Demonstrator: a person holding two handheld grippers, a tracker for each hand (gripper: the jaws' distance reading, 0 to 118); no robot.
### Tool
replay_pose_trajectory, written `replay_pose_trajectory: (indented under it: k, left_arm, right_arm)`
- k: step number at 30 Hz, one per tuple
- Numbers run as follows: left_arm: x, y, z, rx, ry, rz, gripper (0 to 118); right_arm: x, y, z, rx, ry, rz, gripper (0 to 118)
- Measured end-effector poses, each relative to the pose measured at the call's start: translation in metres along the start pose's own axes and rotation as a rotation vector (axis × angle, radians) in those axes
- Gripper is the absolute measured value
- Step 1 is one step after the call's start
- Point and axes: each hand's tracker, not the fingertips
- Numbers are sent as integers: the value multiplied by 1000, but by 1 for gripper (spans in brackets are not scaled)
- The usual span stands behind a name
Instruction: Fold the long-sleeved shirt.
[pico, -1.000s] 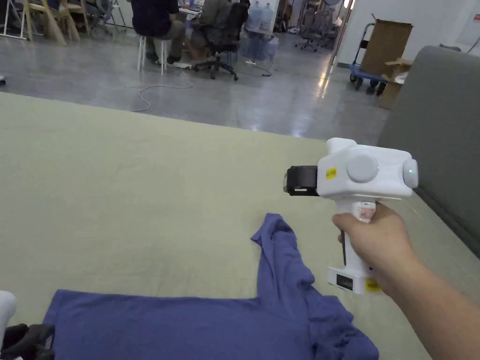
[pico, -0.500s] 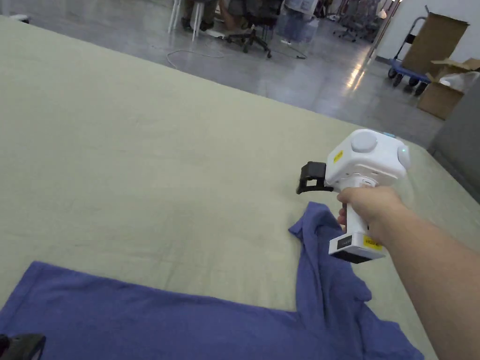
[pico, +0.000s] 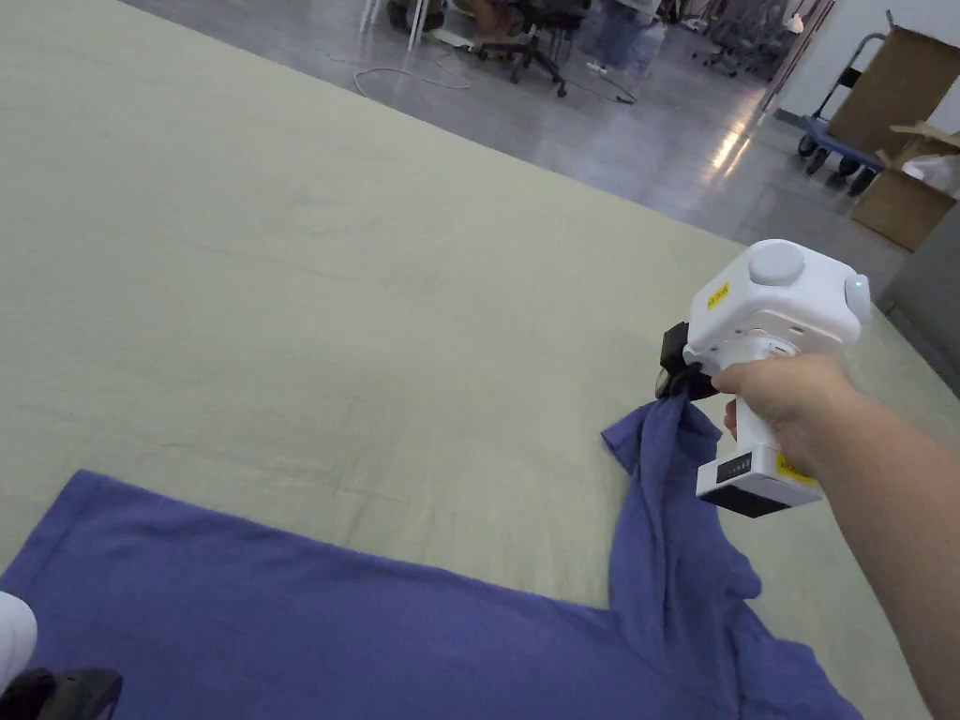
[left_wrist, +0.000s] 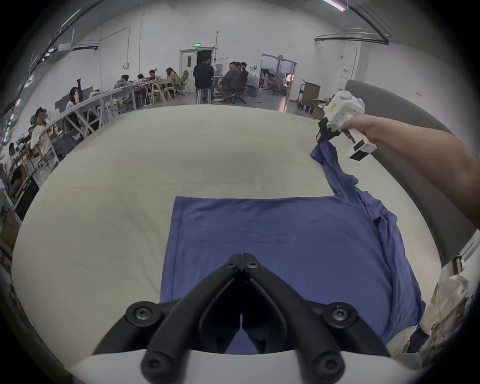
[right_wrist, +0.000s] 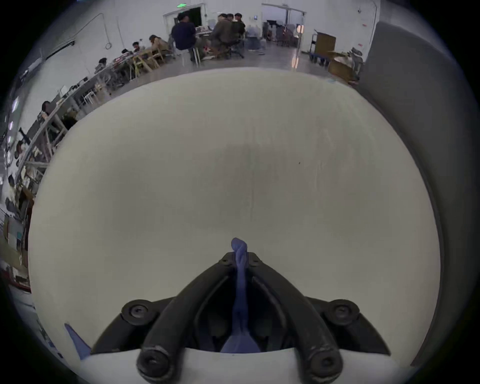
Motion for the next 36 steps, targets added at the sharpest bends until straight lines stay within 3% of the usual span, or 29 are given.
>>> replay_pose_trajectory:
  k: [6, 10, 14, 19, 22, 26, 31, 36]
  left_arm:
    - [12, 8, 30, 20, -5, -1, 0]
    - [19, 13, 63, 40, -18, 8, 0]
    - [25, 12, 89, 36, 35, -28, 0]
    - [21, 6, 130, 26, 34, -24, 0]
    - [23, 1, 160, 37, 43, -31, 0]
    - [28, -5, 185, 30, 40, -36, 0]
    - [32, -18, 204, 26, 34, -45, 0]
    - [31, -30, 209, 0, 28, -40, 0]
  right_arm:
    - [6, -19, 73, 24, -4, 22, 0]
    - [7, -68, 126, 7, 12, 96, 0]
    - [12, -134, 166, 0, -39, 146, 0]
    - [29, -212, 193, -23, 6, 77, 1]
    - [33, -255, 204, -21, -10, 96, 1]
    - [33, -313, 212, -59, 72, -10, 1]
    - [22, -378, 217, -84, 43, -7, 1]
    - [20, -432, 192, -182, 60, -89, 3]
